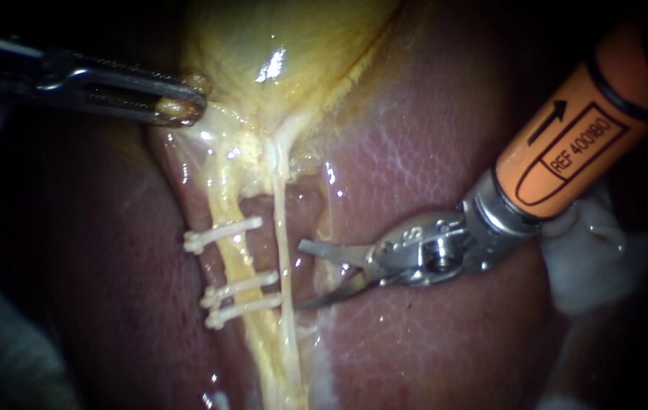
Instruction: Go to the cutting position left tube
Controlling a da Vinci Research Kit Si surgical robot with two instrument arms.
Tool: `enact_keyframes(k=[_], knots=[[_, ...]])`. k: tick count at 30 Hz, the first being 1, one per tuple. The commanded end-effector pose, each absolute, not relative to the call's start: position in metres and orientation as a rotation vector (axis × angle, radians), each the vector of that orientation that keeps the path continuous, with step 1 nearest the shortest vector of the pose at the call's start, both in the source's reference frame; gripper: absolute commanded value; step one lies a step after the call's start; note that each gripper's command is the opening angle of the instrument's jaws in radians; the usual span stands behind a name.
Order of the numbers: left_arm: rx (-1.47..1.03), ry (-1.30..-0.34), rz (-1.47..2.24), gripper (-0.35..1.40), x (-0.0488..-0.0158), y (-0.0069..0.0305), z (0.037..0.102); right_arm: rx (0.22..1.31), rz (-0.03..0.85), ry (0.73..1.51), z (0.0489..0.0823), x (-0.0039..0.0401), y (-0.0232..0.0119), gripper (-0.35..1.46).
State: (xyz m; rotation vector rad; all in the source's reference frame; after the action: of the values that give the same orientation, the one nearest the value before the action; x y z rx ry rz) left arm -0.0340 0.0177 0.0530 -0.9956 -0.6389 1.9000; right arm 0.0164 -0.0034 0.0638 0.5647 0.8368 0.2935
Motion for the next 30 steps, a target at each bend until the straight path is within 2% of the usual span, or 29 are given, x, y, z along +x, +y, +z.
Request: enact_keyframes(k=[1, 18, 24, 30], knots=[[-0.996, -0.639, 1.9, -0.35, -0.034, 0.0177, 0.053, 0.579, 0.287, 0.843, 0.0638, 0.0163, -0.0034, 1.42], [-0.996, -0.64, 1.901, -0.35, -0.034, 0.0177, 0.053, 0.926, 0.326, 1.008, 0.0636, 0.0167, -0.002, 1.42], [-0.996, -0.64, 1.901, -0.35, -0.0339, 0.0177, 0.053, 1.037, 0.364, 1.011, 0.0639, 0.0174, -0.0019, 1.42], [-0.996, -0.64, 1.901, -0.35, -0.0339, 0.0177, 0.053, 1.068, 0.369, 0.994, 0.0648, 0.0186, -0.0022, 1.42]])
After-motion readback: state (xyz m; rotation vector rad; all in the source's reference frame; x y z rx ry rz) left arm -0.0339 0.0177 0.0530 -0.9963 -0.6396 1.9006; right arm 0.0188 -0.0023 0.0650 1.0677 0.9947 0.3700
